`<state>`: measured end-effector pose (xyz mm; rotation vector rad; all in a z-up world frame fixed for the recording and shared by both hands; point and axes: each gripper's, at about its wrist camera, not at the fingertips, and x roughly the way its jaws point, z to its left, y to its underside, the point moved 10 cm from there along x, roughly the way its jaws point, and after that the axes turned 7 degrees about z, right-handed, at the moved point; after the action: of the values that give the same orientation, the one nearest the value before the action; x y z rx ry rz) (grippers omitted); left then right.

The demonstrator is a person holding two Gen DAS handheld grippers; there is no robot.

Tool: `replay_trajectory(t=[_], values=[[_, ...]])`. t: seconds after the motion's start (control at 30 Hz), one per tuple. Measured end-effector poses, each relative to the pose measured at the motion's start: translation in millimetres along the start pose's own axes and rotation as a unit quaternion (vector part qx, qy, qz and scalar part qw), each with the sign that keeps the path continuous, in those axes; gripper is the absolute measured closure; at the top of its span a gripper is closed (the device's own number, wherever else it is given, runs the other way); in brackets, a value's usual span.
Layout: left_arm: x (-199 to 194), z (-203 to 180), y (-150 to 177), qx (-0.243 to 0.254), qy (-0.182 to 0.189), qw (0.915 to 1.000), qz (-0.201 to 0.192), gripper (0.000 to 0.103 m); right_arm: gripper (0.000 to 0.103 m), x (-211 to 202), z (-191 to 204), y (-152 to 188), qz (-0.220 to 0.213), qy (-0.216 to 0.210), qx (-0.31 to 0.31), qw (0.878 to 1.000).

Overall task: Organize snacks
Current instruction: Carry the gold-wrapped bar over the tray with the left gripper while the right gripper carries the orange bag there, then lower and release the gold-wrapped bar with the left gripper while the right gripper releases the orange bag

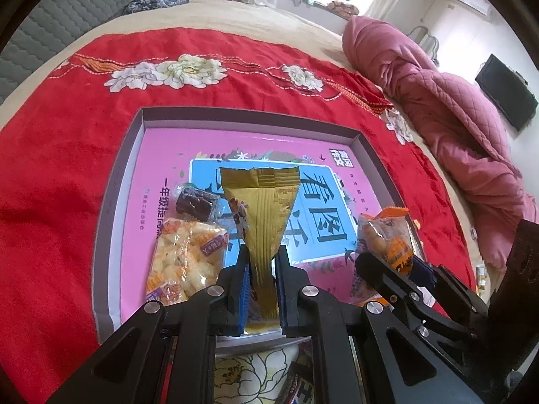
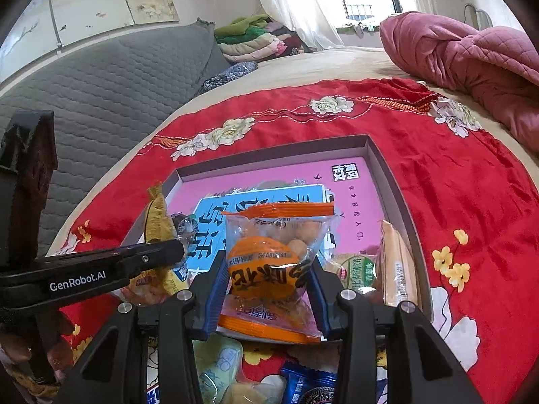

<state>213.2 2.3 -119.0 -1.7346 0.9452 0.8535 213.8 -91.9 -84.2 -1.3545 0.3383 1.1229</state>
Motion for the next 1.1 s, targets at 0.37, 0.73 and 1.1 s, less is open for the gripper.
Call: replay_trajectory(t=[0.37,0.73,1.1], values=[[-1,0,2,-0.001,0.000,1.0000,0.002,0.090,0.058,3,-3,6,0.010,0.004,0.001,1.000],[-4,1,4,0.000,0.000,1.0000,0.003,0.090,0.057,5,-13,7,0.015,0.017,0.012,1.000],[-3,-1,5,0.001,0.001,1.0000,0.006,0.089,0.049,3,-21,3,0.004,0.038,0.014,0.999]])
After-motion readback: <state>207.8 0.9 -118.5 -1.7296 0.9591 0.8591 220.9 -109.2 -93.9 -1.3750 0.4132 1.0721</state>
